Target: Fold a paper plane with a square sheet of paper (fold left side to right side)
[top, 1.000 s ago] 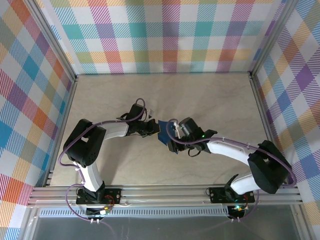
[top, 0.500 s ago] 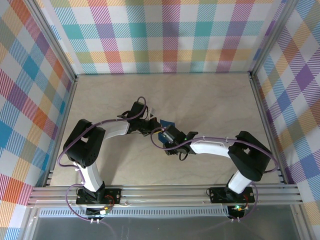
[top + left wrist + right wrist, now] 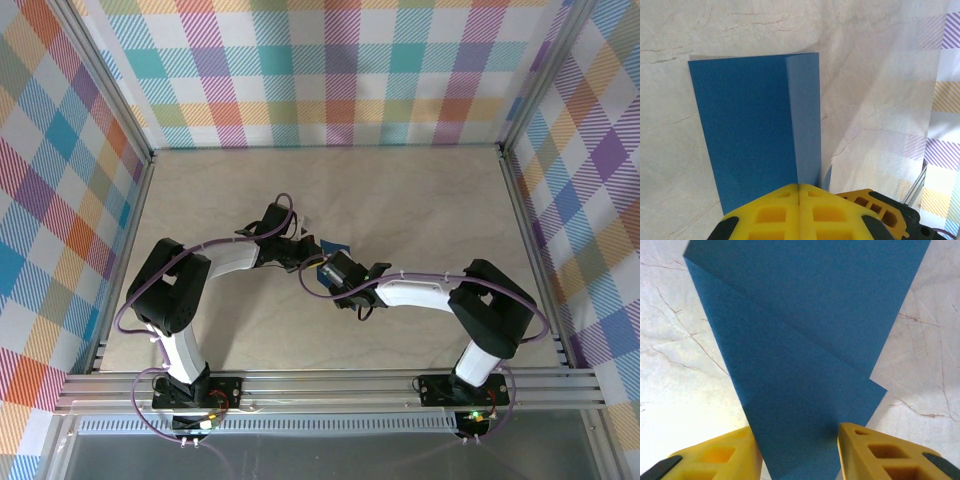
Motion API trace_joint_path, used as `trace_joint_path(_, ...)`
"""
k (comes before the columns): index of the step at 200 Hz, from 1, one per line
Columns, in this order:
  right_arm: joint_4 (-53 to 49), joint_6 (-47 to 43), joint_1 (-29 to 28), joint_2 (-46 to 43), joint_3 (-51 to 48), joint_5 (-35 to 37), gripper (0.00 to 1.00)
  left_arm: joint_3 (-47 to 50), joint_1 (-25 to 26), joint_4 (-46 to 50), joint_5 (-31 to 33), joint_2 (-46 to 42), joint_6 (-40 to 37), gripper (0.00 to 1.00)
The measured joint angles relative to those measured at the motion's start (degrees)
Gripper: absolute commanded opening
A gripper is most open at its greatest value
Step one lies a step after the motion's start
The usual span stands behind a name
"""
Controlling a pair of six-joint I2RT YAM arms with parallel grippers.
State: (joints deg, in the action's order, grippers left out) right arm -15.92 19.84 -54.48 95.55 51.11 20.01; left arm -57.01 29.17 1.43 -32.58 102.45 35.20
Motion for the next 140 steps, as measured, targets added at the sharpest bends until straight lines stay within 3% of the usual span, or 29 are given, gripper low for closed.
trace_joint_path(46, -0.3, -0.8, -0.2, 0.0, 0.0, 0.5, 0.30, -0.2, 0.0, 0.0, 0.0, 0.0, 0.0, 0.06)
trace_joint_path(140, -1.8, -0.9, -1.0, 0.0, 0.9, 0.6, 0.31, -0.3, 0.0, 0.0, 0.0, 0.0, 0.0, 0.06)
